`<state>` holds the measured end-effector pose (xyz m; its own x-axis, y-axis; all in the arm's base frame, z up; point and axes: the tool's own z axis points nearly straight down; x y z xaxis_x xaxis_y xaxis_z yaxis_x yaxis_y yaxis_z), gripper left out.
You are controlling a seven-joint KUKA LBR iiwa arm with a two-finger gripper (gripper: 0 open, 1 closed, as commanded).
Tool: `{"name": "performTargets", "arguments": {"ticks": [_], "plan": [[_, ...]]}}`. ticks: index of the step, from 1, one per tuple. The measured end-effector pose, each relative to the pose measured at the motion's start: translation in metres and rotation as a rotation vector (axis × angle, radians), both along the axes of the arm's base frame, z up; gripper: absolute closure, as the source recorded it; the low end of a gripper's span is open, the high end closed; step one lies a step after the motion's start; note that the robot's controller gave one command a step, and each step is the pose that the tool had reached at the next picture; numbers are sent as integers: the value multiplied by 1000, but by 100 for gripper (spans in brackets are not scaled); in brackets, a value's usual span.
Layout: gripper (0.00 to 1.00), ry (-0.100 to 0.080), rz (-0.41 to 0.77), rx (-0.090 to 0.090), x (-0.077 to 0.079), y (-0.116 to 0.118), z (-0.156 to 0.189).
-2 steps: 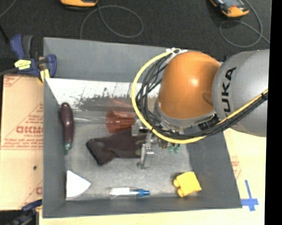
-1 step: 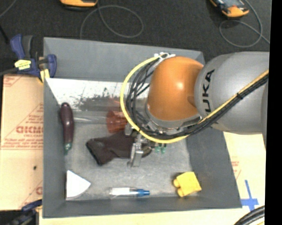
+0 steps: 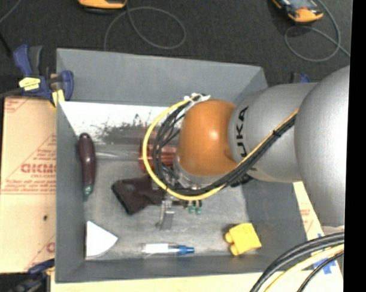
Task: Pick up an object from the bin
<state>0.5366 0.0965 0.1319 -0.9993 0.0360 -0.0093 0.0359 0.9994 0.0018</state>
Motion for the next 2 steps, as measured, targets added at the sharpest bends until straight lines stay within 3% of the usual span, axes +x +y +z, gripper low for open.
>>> {"name": "performTargets", "arguments": {"ticks": [1, 2], "plan": [[0, -5, 130, -2, 36, 17, -42], [100, -4, -161, 4, 16, 17, -58]]}}
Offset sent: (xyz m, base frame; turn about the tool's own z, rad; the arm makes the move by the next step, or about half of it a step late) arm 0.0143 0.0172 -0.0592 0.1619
